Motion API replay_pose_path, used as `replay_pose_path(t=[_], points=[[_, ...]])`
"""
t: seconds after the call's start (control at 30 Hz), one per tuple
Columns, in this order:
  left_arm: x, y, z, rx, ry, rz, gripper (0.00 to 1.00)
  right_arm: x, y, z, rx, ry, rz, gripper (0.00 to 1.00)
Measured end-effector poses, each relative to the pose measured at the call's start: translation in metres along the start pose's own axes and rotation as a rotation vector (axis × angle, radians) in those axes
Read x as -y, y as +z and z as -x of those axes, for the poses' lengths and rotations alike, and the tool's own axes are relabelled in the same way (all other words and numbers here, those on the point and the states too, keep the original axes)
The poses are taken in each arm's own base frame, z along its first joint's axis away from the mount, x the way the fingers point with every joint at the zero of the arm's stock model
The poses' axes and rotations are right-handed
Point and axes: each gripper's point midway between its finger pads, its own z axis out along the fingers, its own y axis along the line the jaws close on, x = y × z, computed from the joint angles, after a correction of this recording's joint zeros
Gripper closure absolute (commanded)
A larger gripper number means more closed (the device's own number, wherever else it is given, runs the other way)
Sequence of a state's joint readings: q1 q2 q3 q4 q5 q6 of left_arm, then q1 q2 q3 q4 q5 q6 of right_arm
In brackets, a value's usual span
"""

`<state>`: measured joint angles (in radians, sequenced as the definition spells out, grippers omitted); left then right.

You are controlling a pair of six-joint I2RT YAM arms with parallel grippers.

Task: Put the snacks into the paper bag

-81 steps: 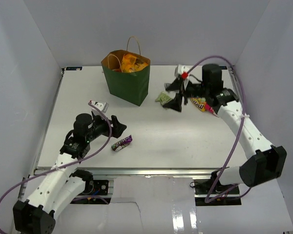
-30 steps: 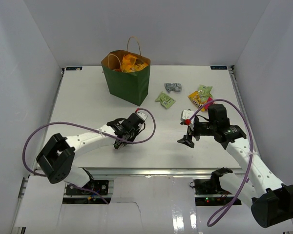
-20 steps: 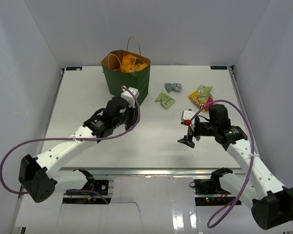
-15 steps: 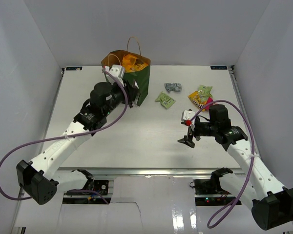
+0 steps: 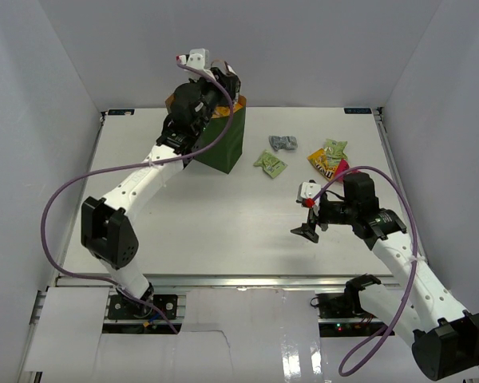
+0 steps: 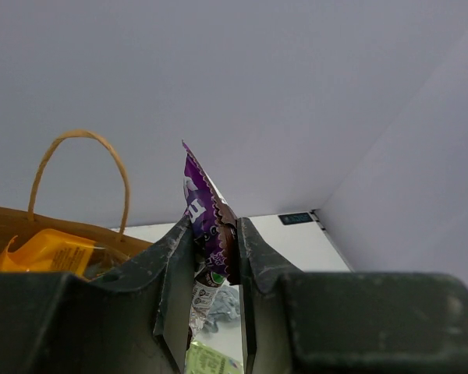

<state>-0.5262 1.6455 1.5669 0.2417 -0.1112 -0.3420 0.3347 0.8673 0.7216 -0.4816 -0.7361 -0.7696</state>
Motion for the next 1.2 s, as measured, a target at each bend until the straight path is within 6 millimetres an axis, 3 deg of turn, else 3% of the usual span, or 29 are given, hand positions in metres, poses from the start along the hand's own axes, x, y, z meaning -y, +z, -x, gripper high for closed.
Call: replay_pose_path(t=[0.17,0.27,0.6,0.83,0.93,1.0,1.1,1.2], points=[[-0.027,0.034,-0.031,-0.019,0.048,0.061,0.74,0.001,-0.001,0.003,0.009,-0.013,-0.009,0.05],[-0.037,0.042,-0.045,-0.036,0.063,0.078,0.72,0.002,-0.001,0.003,0.010,-0.014,-0.010,0.05],[-0.052,0.039,-0.050,-0.034,0.090,0.111,0.18,0.002,-0.001,0.003,0.010,-0.013,-0.010,0.05],[-0.062,0.032,-0.058,-0.063,0.101,0.104,0.04,0.003,0.001,0.000,0.001,0.003,-0.010,0.06],[-0.049,0.020,-0.049,-0.077,0.104,0.028,0.02,0.008,0.003,-0.003,-0.009,0.044,-0.032,0.07],[-0.030,0.001,-0.038,-0.085,0.102,-0.054,0.02,0.016,0.006,-0.009,-0.031,0.099,-0.069,0.08],[0.004,-0.046,-0.012,-0.074,0.094,-0.205,0.02,0.036,0.013,-0.024,-0.085,0.221,-0.158,0.07],[0.034,-0.111,0.012,-0.053,0.098,-0.354,0.02,0.056,0.024,-0.045,-0.150,0.368,-0.238,0.06]])
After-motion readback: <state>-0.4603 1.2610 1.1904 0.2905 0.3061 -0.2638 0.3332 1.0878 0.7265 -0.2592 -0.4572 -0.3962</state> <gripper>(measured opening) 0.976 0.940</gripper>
